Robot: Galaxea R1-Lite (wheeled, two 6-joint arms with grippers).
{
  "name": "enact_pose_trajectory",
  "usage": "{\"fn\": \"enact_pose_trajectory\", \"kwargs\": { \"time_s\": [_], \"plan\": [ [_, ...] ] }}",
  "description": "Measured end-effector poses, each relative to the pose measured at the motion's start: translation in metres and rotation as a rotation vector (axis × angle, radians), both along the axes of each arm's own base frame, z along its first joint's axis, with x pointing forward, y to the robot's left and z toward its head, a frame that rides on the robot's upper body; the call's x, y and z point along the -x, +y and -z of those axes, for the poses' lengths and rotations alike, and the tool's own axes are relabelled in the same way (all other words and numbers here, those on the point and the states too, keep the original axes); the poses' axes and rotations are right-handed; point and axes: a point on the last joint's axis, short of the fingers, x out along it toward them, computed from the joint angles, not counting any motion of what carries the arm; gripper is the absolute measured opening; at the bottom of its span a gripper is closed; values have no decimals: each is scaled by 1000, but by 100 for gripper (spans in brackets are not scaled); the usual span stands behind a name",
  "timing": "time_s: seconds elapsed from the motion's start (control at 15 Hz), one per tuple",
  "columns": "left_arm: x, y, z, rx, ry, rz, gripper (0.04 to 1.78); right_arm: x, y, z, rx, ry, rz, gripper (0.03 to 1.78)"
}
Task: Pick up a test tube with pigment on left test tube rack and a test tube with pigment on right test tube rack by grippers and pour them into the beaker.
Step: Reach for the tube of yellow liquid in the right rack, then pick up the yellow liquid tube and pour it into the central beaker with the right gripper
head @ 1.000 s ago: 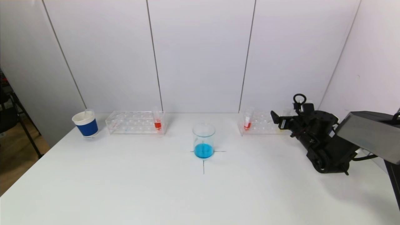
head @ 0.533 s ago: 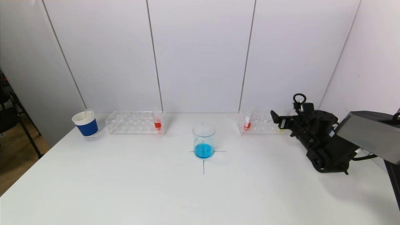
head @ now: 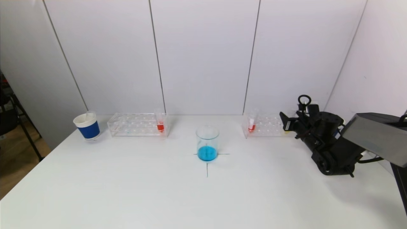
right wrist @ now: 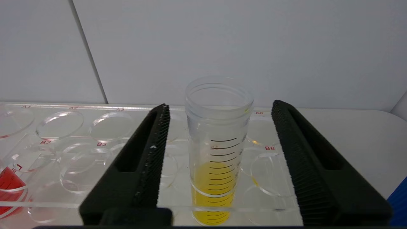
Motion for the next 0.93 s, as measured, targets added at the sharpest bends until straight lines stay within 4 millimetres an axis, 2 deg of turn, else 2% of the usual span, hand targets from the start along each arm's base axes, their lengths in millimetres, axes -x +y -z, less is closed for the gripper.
{"fn": "enact_pose_trajectory", "kwargs": {
  "time_s": [0.13,0.2,0.27,0.93],
  "plan": [
    [0,0,0,0,0,0,176,0,0,0,0,-1,0,66],
    [0,0,0,0,0,0,176,0,0,0,0,-1,-2,54],
    [0,0,0,0,0,0,176,0,0,0,0,0,-1,50],
    [0,0,0,0,0,0,176,1,0,0,5,2,0,51]
  ]
}}
